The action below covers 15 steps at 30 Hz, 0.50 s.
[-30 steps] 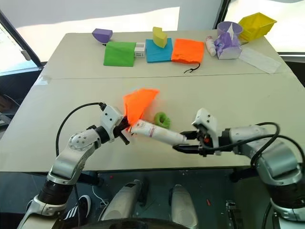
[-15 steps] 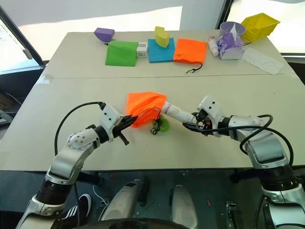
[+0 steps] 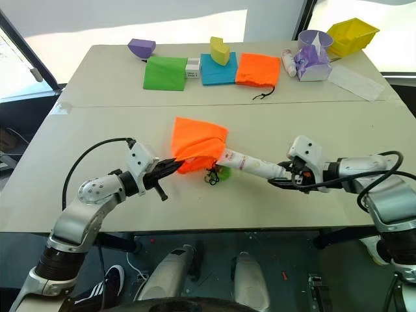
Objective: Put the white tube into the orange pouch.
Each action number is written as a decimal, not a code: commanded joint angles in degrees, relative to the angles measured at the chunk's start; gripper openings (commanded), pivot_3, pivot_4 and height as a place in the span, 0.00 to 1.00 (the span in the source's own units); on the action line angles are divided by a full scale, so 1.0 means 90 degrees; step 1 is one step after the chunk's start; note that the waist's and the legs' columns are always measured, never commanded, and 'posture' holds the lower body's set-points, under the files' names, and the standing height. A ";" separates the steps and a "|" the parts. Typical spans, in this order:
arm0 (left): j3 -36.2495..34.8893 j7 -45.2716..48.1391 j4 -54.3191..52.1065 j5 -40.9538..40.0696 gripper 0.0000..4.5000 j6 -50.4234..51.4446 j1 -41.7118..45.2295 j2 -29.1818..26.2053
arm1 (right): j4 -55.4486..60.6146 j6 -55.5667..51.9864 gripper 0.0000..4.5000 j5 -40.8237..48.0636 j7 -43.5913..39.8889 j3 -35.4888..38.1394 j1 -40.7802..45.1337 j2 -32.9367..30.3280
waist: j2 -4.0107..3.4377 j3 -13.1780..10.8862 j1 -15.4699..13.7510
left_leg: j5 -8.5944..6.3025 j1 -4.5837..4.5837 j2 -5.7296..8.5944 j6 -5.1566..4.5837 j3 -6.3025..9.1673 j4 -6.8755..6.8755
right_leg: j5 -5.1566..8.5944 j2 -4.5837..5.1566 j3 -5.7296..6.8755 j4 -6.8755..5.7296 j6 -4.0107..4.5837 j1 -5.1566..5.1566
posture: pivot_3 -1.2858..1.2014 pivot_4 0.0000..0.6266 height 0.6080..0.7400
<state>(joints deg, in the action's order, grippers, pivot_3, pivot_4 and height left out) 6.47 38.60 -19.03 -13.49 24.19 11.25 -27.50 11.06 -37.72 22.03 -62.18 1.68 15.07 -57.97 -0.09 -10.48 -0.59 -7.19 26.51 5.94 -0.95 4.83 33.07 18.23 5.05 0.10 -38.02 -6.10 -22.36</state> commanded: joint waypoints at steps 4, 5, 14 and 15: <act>-0.0129 0.0105 -0.0233 -0.0077 0.00 -0.0148 0.0038 -0.0141 | 0.0505 -0.0417 0.40 0.0680 -0.0411 0.0528 -0.0055 -0.0253 | 0.0000 0.0000 -0.0012 | 0.0000 0.0003 0.0000 0.0000 -0.0001 0.0001 | 0.0000 0.0000 -0.0001 0.0004 0.0000 -0.0002 | 0.52 0.24 1.00; -0.0122 0.0114 -0.0250 -0.0075 0.00 -0.0146 0.0026 -0.0145 | 0.0551 -0.0483 0.40 0.0760 -0.0501 0.0581 -0.0117 -0.0322 | 0.0000 0.0000 -0.0018 | 0.0000 0.0005 0.0001 -0.0001 -0.0001 0.0001 | 0.0000 0.0000 -0.0001 0.0005 0.0000 -0.0003 | 0.52 0.24 1.00; -0.0029 0.0171 -0.0234 -0.0084 0.00 -0.0162 -0.0081 -0.0085 | 0.1378 -0.1157 0.40 0.1684 -0.0291 0.1224 -0.0566 -0.0112 | -0.0001 0.0000 -0.0011 | -0.0004 0.0007 -0.0001 -0.0006 -0.0002 0.0000 | 0.0001 0.0002 -0.0002 0.0011 0.0000 0.0001 | 0.52 0.24 1.00; 0.0013 0.0192 -0.0229 -0.0073 0.00 -0.0165 -0.0045 -0.0076 | 0.1453 -0.1095 0.40 0.1601 -0.0160 0.1253 -0.0720 -0.0056 | 0.0000 0.0001 -0.0016 | -0.0004 0.0007 -0.0001 -0.0006 -0.0001 -0.0002 | 0.0001 0.0002 -0.0001 0.0011 0.0001 -0.0001 | 0.52 0.24 1.00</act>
<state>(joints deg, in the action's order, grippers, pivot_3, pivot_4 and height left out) 6.22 39.92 -19.22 -13.56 23.62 10.69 -28.24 21.88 -47.71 35.46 -64.90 11.22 9.62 -59.12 -0.09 -10.47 -0.73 -7.23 26.57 5.92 -1.00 4.82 33.04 18.24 5.07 0.10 -37.92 -6.09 -22.37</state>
